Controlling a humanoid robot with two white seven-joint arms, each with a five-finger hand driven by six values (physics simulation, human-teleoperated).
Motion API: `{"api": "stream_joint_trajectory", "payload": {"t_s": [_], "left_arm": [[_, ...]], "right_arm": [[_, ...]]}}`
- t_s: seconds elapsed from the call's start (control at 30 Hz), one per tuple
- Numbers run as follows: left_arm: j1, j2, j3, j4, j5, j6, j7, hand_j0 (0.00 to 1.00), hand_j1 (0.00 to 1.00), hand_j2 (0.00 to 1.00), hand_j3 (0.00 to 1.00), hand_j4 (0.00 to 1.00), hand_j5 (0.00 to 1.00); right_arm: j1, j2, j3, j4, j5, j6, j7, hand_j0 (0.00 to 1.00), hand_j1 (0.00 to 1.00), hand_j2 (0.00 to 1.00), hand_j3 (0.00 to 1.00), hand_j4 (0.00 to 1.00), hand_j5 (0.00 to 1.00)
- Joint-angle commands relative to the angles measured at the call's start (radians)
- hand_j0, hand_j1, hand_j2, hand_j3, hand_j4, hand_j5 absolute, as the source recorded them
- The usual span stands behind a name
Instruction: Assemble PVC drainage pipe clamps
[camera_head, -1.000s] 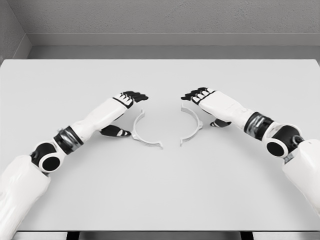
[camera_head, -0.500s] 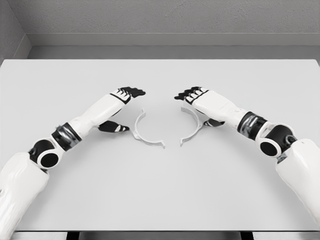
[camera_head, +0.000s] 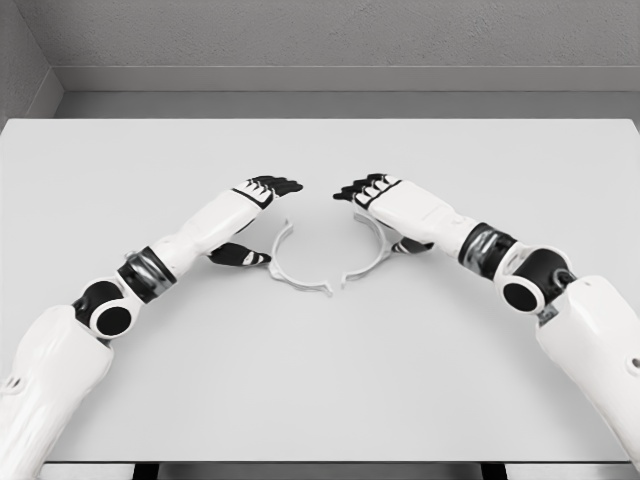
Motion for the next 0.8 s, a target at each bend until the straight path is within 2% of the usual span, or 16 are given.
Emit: {"api": "stream_joint_trajectory", "payload": {"t_s": [0.0, 0.17, 0.37, 0.53, 0.6, 0.77], "left_arm": [[0.000, -0.007, 0.000, -0.001, 0.007, 0.000, 0.001, 1.00, 1.00, 1.00, 1.00, 1.00, 1.00], [0.000, -0.010, -0.002, -0.004, 0.007, 0.000, 0.001, 1.00, 1.00, 1.00, 1.00, 1.00, 1.00], [0.000, -0.005, 0.006, -0.006, 0.008, 0.000, 0.001, 1.00, 1.00, 1.00, 1.00, 1.00, 1.00], [-0.002, 0.010, 0.009, -0.012, 0.027, 0.000, 0.001, 1.00, 1.00, 1.00, 1.00, 1.00, 1.00], [-0.006, 0.029, 0.009, -0.009, 0.027, 0.000, 0.001, 1.00, 1.00, 1.00, 1.00, 1.00, 1.00], [-0.023, 0.052, 0.010, 0.001, 0.024, 0.000, 0.001, 1.00, 1.00, 1.00, 1.00, 1.00, 1.00]], "right_arm": [[-0.002, 0.011, 0.014, 0.000, -0.003, 0.005, 0.000, 1.00, 1.00, 1.00, 1.00, 1.00, 1.00], [-0.012, 0.002, 0.008, 0.009, 0.002, 0.024, -0.002, 1.00, 1.00, 1.00, 1.00, 1.00, 1.00], [-0.101, 0.010, 0.012, 0.103, 0.002, 0.041, -0.002, 1.00, 1.00, 1.00, 1.00, 1.00, 1.00], [-0.152, 0.074, 0.020, 0.190, 0.022, 0.041, -0.002, 1.00, 1.00, 1.00, 1.00, 1.00, 1.00], [-0.178, 0.098, 0.051, 0.236, 0.034, 0.041, -0.005, 1.00, 1.00, 1.00, 1.00, 1.00, 1.00], [-0.189, 0.137, 0.063, 0.284, 0.054, 0.039, -0.005, 1.00, 1.00, 1.00, 1.00, 1.00, 1.00]]}}
